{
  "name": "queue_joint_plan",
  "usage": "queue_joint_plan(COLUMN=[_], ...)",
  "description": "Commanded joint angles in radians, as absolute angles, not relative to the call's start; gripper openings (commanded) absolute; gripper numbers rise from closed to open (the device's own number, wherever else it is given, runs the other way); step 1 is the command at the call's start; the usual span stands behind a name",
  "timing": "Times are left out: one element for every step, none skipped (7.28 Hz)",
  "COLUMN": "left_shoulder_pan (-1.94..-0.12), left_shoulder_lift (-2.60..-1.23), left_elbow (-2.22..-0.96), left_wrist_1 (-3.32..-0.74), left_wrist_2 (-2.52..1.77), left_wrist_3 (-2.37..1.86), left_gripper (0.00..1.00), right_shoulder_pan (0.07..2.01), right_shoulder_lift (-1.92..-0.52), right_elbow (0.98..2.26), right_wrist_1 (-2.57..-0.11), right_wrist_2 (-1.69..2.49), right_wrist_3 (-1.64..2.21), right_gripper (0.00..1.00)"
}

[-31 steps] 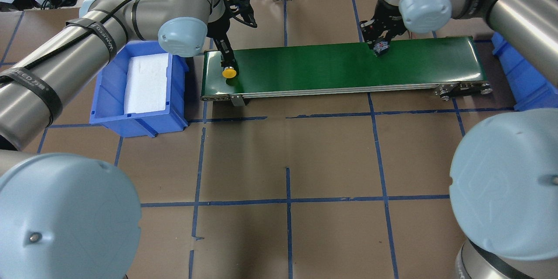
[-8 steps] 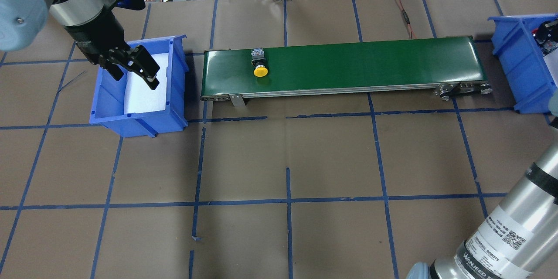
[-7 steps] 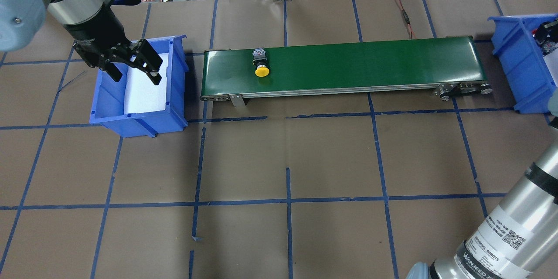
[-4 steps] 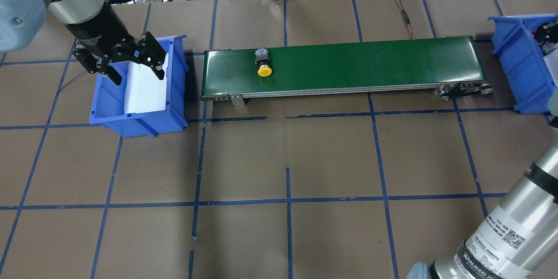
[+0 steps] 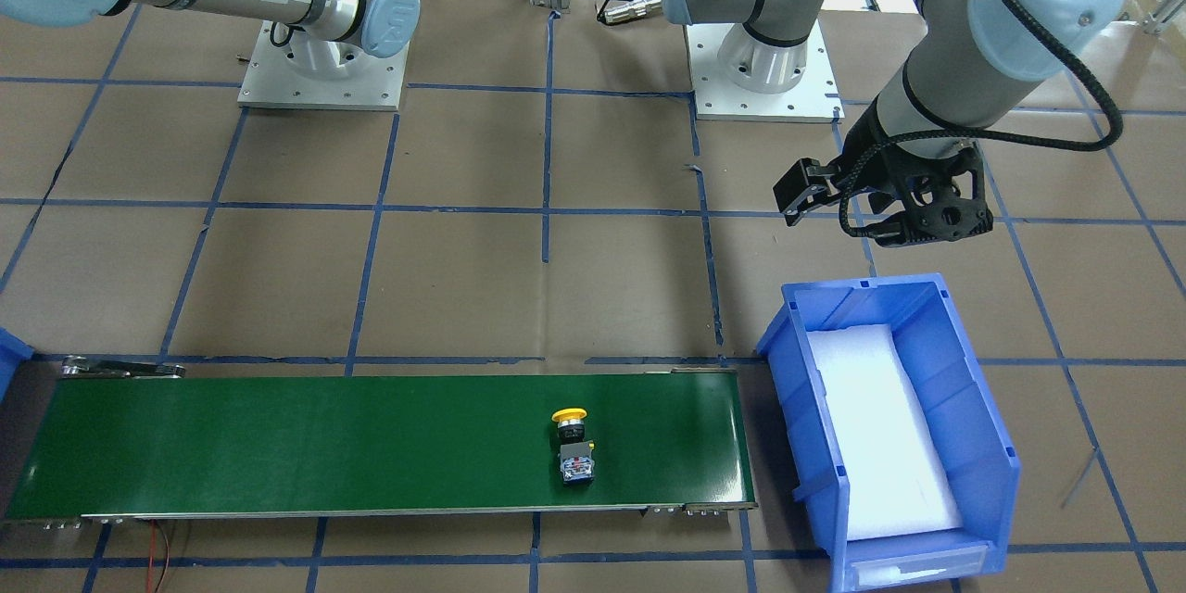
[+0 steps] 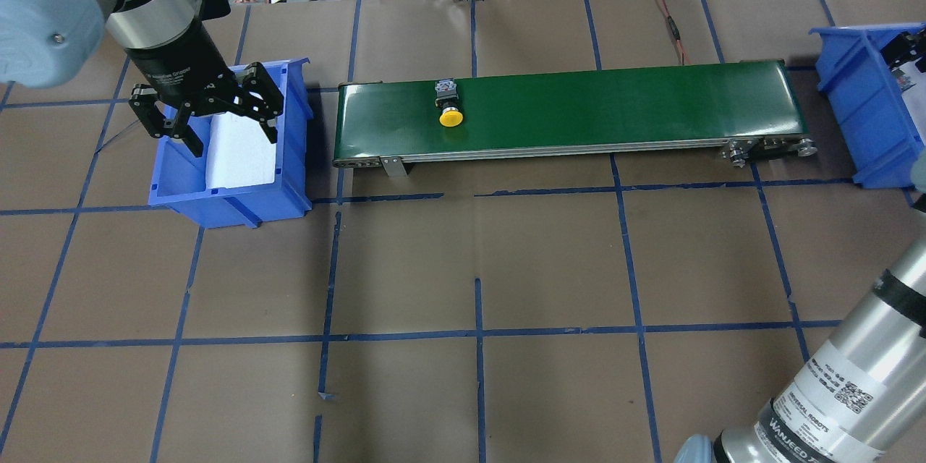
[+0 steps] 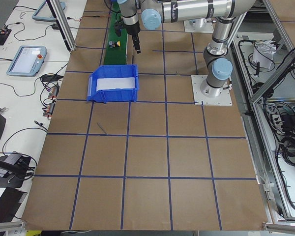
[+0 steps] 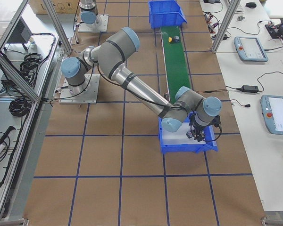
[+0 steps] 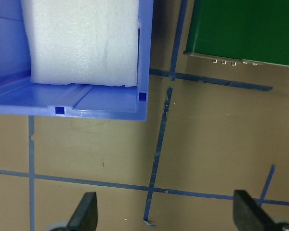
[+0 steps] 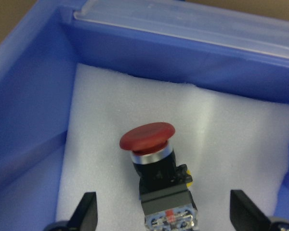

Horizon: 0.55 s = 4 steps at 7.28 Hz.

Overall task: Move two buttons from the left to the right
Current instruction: 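Release the red button and move the right gripper back toward the conveyor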

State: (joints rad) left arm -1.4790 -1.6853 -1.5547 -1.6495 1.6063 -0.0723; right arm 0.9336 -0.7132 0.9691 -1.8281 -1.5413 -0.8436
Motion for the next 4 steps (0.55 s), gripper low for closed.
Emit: queue_joint_plan(left_shoulder_pan=[-1.474,-1.476,-1.479,-1.477], left_shoulder_lift=[-1.698,-1.698,-1.694,-1.690], left_elbow=[-1.552,-1.551,-1.552,-1.551], left_wrist_1=[-1.667,-1.666,-1.666,-1.666], left_wrist_2=[1.622,1.621,1.626,1.626], left_wrist_3=[-0.071,-0.075,-0.075,-0.077], left_gripper=[1.00,1.00,1.00,1.00], right_shoulder_pan=[0.933,0.939,0.940,0.960], right_shoulder_lift=[-0.776,-0.831,-0.874,-0.905], right_elbow=[0.953,0.956,0.957,0.956], right_wrist_1=[-1.771,-1.750,-1.750,-1.752], right_wrist_2=[-1.529,-1.513,-1.482,-1.459], right_wrist_3=[-0.844,-0.845,-0.850,-0.850], right_gripper=[0.99,0.99,1.00,1.00])
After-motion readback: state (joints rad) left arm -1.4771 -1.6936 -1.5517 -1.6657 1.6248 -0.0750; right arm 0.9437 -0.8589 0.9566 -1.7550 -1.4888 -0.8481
